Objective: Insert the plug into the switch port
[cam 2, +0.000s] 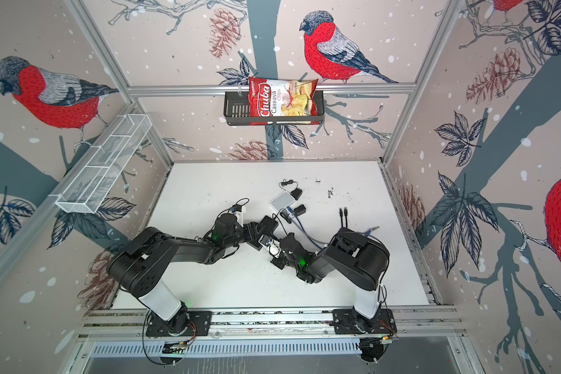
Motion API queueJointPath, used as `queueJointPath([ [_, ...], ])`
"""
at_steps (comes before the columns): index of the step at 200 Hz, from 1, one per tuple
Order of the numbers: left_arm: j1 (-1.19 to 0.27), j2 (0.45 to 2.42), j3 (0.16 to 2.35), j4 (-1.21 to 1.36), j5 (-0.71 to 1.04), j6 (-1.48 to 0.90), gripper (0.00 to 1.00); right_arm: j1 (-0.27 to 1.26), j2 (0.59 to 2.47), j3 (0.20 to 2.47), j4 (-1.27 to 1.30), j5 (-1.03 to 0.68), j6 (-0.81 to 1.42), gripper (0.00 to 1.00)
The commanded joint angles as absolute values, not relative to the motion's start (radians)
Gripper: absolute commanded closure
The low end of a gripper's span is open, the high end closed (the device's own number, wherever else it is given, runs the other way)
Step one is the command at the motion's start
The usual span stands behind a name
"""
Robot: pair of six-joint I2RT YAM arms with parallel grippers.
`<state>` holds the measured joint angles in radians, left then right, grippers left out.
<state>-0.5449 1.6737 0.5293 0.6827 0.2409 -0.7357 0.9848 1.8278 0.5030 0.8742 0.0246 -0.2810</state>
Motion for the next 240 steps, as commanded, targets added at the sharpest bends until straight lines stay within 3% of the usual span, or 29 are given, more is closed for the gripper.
queueJointPath([
  [1, -0.549, 1.677, 0.523, 0.734, 0.271, -0.759, 0.35, 0.979, 1.834, 0.508, 0.896, 0.026, -0.248, 0.93],
  [133, -0.556, 1.757, 0.542, 0.751, 0.335, -0.745, 0.36, 0.943, 1.863, 0.492, 1.063, -0.091, -0.27, 0.93],
  [240, -0.555, 1.788, 0.543, 0.753, 0.368, -0.728, 0.37, 0.935, 1.879, 0.528, 1.103, -0.019, -0.258, 0.93],
])
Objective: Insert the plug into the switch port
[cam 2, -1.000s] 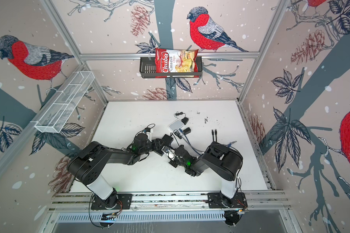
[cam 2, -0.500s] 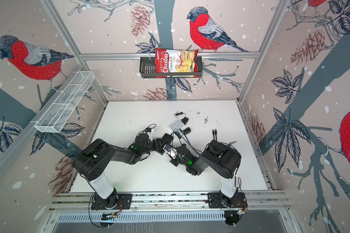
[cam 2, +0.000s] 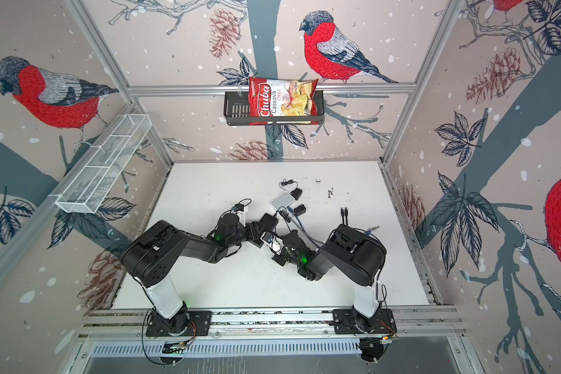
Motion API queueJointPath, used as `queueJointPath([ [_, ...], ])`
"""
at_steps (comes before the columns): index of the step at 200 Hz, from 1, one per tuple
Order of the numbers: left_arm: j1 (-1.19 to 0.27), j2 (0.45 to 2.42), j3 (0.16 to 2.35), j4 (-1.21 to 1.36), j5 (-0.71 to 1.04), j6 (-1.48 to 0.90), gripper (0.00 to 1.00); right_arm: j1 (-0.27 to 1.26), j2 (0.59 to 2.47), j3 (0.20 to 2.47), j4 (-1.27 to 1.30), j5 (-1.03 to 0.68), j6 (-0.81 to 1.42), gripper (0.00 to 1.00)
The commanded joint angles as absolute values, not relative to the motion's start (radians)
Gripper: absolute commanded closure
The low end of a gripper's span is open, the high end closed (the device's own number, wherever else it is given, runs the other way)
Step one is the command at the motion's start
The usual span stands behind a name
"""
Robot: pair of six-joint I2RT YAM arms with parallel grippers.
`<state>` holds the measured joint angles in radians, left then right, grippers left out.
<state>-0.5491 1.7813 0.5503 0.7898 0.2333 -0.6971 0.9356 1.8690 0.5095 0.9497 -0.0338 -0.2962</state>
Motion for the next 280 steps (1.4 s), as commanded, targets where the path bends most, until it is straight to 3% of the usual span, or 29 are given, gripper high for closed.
queueJointPath([
  [1, -0.556, 1.788, 0.542, 0.753, 0.367, -0.728, 0.37, 0.935, 1.879, 0.527, 1.105, -0.019, -0.256, 0.93],
  [69, -0.562, 1.801, 0.543, 0.794, 0.404, -0.735, 0.37, 0.96, 1.917, 0.509, 1.195, -0.066, -0.253, 0.93],
  [142, -0.583, 1.826, 0.571, 0.8, 0.437, -0.726, 0.38, 0.956, 1.902, 0.561, 1.109, -0.116, -0.35, 0.93],
  [280, -0.591, 1.835, 0.597, 0.755, 0.451, -0.699, 0.35, 0.944, 1.875, 0.483, 1.11, -0.059, -0.333, 0.93],
])
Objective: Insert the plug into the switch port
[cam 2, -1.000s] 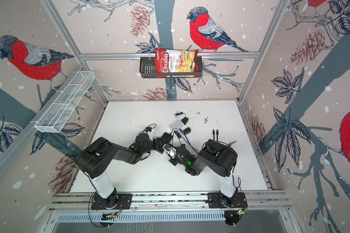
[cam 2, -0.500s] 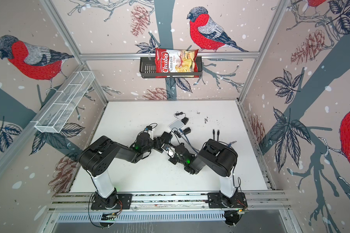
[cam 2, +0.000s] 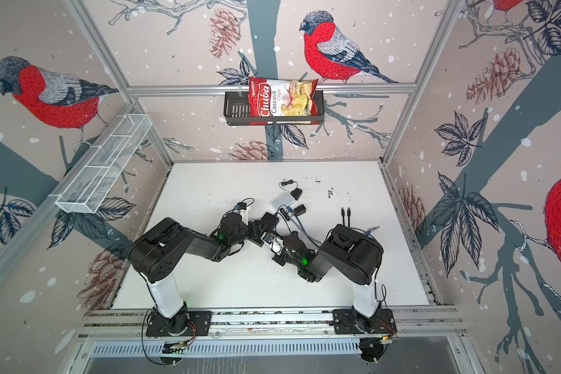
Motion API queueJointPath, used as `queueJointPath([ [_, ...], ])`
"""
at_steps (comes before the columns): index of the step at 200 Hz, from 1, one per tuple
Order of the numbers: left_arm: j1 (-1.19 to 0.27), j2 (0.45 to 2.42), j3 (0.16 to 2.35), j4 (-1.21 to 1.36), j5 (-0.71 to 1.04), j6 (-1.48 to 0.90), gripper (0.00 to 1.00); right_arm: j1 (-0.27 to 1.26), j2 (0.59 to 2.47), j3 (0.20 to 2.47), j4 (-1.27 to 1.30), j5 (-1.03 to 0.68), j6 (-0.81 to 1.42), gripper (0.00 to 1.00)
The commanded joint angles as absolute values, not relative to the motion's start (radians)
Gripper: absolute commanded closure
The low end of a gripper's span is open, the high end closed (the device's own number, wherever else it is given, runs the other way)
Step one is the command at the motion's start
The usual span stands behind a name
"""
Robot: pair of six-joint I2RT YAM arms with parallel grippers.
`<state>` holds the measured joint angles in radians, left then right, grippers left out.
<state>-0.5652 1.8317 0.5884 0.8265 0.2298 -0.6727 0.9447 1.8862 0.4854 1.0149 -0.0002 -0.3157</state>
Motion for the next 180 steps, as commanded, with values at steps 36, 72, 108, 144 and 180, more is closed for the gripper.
queueJointPath([
  [36, -0.586, 1.824, 0.604, 0.711, 0.429, -0.679, 0.32, 0.943, 1.879, 0.476, 1.106, -0.039, -0.316, 0.93],
  [72, -0.581, 1.812, 0.616, 0.66, 0.397, -0.655, 0.3, 0.94, 1.888, 0.477, 1.117, -0.017, -0.3, 0.93],
  [108, -0.577, 1.801, 0.628, 0.62, 0.366, -0.631, 0.3, 0.939, 1.888, 0.479, 1.121, -0.009, -0.296, 0.93],
  [144, -0.575, 1.774, 0.631, 0.585, 0.311, -0.615, 0.29, 0.939, 1.887, 0.482, 1.117, -0.01, -0.298, 0.93],
  [180, -0.569, 1.757, 0.627, 0.586, 0.289, -0.615, 0.24, 0.936, 1.889, 0.483, 1.115, -0.01, -0.3, 0.93],
])
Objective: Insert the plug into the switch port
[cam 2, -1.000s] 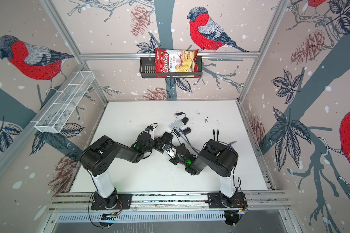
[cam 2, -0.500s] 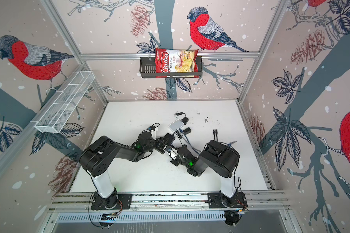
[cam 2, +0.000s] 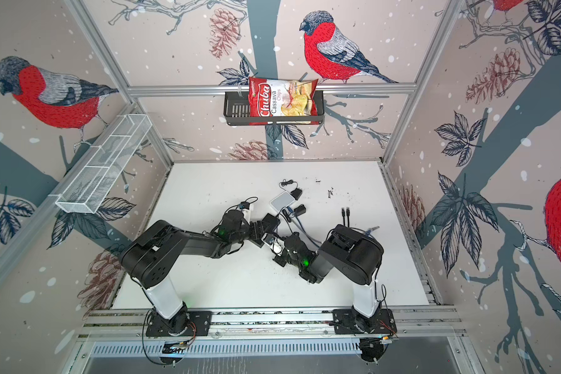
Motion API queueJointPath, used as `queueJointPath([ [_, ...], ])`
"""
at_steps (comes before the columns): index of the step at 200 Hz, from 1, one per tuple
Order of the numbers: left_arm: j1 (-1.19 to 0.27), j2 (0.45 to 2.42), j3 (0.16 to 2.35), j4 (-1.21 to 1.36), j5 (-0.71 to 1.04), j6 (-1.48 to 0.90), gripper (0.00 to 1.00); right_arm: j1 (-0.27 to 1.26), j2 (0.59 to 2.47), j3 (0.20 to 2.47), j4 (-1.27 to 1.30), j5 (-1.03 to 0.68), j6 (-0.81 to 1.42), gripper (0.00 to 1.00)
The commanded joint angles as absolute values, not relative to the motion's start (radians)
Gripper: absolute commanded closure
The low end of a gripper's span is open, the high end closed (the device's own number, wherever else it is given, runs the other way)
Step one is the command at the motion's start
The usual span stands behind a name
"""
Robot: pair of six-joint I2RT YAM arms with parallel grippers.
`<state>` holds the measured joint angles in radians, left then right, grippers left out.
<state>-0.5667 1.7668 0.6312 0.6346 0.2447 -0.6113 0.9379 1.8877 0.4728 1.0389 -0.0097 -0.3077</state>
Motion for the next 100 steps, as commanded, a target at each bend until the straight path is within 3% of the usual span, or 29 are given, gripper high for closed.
queueJointPath([
  [1, -0.569, 1.756, 0.626, 0.586, 0.287, -0.615, 0.24, 0.936, 1.889, 0.483, 1.115, -0.01, -0.3, 0.93],
  [100, -0.567, 1.739, 0.616, 0.619, 0.289, -0.644, 0.24, 0.935, 1.902, 0.48, 1.155, -0.003, -0.281, 0.93],
])
